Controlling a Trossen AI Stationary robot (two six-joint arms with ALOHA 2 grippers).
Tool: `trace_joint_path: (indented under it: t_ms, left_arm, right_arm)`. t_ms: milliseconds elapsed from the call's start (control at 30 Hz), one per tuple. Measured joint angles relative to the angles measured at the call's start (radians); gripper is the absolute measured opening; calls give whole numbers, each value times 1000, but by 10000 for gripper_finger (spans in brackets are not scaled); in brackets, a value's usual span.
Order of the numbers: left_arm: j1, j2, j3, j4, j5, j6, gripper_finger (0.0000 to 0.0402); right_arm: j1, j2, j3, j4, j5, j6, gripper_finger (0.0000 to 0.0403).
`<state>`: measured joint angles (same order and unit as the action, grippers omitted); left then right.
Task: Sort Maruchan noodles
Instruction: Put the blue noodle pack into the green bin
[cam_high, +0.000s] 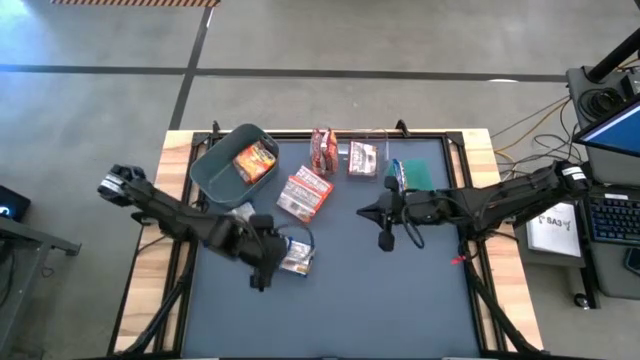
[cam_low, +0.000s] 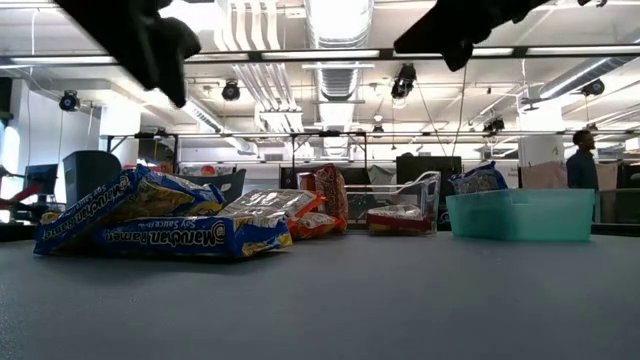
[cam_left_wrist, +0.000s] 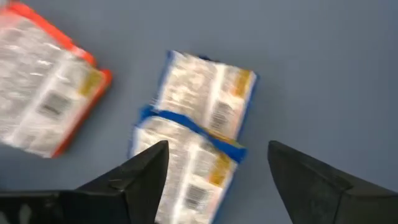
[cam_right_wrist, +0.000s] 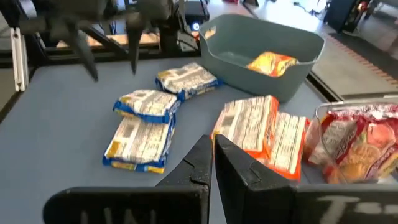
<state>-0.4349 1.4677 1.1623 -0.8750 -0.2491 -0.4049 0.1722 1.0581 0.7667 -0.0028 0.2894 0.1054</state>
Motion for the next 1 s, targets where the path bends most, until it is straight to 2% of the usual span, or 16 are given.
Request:
trace_joint_path:
  t_ms: [267, 500, 767, 1000]
  left_arm:
    - [-122, 88, -27, -2, -8, -97, 255]
    - [-170, 90, -120, 39, -153, -200, 253]
    - [-187, 109, -236, 202, -192, -298, 252]
    - [-187, 151, -247, 205, -314, -338, 252]
  right_arm:
    - [0, 27, -24, 46, -1, 20, 9]
    - [0, 95, -49, 135, -13, 59, 9]
    - [0, 136, -56, 135, -38, 105, 9]
    - [0, 135, -59, 143, -36, 104, 9]
